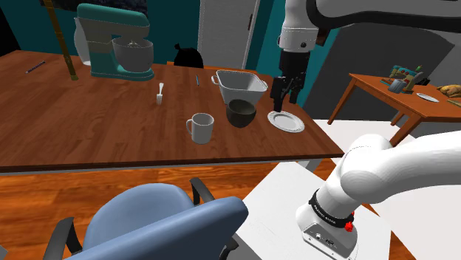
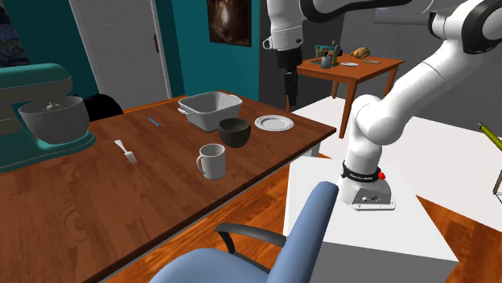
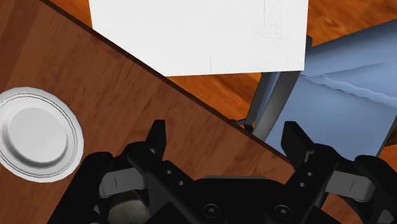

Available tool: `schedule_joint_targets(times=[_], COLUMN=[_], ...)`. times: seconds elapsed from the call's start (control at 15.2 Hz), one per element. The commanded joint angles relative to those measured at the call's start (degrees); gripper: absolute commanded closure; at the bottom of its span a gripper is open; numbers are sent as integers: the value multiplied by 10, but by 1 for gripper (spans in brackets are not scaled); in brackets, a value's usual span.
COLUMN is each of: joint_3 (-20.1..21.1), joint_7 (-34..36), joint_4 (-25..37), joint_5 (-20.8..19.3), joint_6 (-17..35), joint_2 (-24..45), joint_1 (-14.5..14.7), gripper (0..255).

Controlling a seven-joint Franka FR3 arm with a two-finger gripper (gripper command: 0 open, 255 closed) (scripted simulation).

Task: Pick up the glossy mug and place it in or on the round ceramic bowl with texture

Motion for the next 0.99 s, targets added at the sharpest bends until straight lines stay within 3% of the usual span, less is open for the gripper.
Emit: schedule_joint_targets(times=[0.0,0.46,0.92], joint_3=[0,7,14], joint_7=[0,2,3], joint_4=[0,5,50], joint_5=[0,9,13], joint_6=[0,142,261], joint_2=[0,121,259], joint_1=[0,-2,-3], gripper=[0,0,0])
